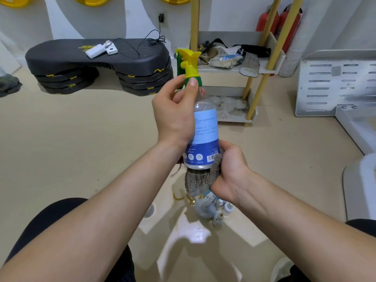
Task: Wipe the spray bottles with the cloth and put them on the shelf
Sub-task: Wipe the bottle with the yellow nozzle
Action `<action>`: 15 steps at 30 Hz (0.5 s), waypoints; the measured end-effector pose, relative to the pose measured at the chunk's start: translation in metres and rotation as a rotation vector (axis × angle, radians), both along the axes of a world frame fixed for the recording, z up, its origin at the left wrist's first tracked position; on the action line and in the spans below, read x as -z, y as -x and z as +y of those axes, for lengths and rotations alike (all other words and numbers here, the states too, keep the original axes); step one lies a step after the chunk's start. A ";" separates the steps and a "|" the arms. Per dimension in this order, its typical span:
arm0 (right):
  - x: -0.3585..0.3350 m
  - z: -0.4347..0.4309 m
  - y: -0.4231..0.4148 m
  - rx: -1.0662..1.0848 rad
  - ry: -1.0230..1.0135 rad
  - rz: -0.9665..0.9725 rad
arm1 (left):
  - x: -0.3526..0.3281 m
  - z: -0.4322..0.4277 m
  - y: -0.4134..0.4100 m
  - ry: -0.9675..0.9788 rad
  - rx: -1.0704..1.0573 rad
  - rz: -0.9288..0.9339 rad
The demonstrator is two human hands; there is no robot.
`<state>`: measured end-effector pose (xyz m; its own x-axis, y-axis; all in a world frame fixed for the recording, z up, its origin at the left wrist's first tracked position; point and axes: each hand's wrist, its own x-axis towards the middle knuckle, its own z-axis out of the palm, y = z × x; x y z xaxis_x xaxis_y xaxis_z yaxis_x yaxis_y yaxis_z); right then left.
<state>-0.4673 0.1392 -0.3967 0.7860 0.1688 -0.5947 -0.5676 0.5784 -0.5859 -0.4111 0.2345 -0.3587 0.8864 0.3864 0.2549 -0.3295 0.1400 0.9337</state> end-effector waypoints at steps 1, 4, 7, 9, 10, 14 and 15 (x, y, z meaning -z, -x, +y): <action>0.000 0.001 0.002 -0.006 -0.035 0.008 | -0.001 0.000 0.000 -0.022 -0.006 -0.018; 0.001 0.005 0.010 -0.095 -0.097 0.011 | -0.003 0.007 -0.004 -0.064 -0.037 -0.037; 0.000 0.001 0.011 -0.205 -0.098 -0.023 | -0.002 0.017 -0.010 -0.046 -0.061 -0.024; -0.004 -0.004 0.009 -0.260 -0.107 -0.052 | -0.002 0.023 -0.011 -0.032 -0.056 -0.025; -0.006 -0.005 0.008 -0.269 -0.114 -0.052 | -0.003 0.024 -0.011 -0.025 -0.051 -0.023; -0.002 -0.001 0.009 -0.156 -0.202 -0.015 | -0.002 0.016 -0.006 0.022 -0.051 0.014; 0.001 0.001 0.010 -0.101 -0.225 -0.007 | -0.002 0.013 -0.004 0.030 -0.051 0.026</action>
<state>-0.4773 0.1403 -0.3974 0.7624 0.3741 -0.5280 -0.6254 0.6356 -0.4526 -0.4067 0.2474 -0.3570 0.8714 0.4387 0.2195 -0.3123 0.1512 0.9379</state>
